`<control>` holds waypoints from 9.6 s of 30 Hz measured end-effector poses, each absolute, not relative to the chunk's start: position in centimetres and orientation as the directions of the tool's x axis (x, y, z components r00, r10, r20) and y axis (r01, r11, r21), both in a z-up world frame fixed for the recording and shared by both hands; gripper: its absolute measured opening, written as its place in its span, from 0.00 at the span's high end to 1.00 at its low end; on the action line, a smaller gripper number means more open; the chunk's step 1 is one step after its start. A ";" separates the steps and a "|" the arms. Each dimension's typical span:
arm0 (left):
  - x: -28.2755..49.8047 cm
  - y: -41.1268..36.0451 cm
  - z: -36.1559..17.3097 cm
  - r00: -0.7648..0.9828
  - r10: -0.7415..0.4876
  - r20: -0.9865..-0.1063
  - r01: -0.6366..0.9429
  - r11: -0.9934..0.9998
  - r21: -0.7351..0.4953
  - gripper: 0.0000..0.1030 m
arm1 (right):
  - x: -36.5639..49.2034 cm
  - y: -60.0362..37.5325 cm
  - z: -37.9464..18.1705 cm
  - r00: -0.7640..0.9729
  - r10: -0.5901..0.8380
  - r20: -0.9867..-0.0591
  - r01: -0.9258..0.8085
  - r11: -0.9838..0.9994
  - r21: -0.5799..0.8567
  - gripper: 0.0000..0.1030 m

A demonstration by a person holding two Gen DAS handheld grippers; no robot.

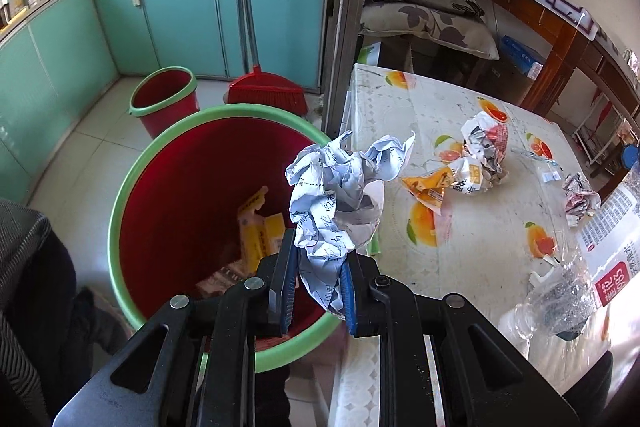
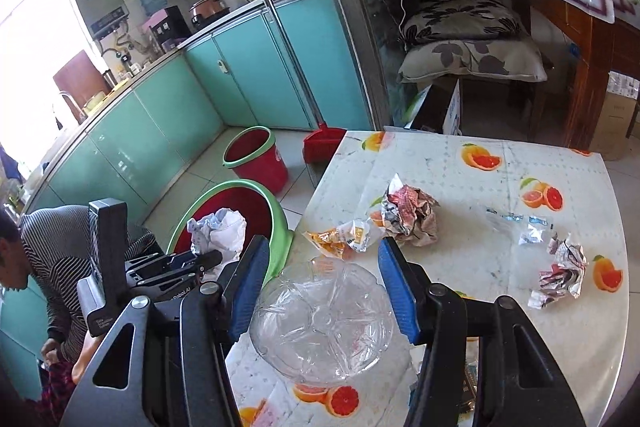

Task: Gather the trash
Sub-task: 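Carry the bottle and foil wad over the red bucket, then open both grippers to drop the bottle and foil into the bucket, then grasp the dark brown box with the left gripper while right grasps the blue-white snack bag, then carry the brown box and snack bag over the red bucket, then open both grippers to drop the box and bag into the bucket, then grasp the orange-white snack wrapper with the left gripper while right grasps a crumpled paper wad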

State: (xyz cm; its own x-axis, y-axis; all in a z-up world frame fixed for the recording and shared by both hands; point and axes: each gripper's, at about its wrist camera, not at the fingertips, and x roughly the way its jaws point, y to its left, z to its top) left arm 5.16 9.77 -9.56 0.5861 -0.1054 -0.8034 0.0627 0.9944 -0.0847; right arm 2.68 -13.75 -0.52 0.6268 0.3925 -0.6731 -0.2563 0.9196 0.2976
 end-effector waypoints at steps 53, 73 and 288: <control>7.8 18.6 -14.7 0.498 -0.032 -0.867 -0.122 0.987 -0.107 0.81 | 13.0 3.4 -5.4 0.505 0.473 -0.722 -0.405 0.869 0.286 0.46; 5.8 15.1 -11.8 0.562 -0.026 -0.827 -0.074 0.994 -0.082 0.26 | 6.6 -4.1 -4.4 0.585 0.441 -0.681 -0.354 0.894 0.275 0.41; 13.0 -3.6 -15.1 0.413 -0.266 -0.871 0.369 0.923 -0.107 0.86 | 6.2 -35.2 -13.0 0.583 0.041 -0.811 0.269 0.933 0.240 0.51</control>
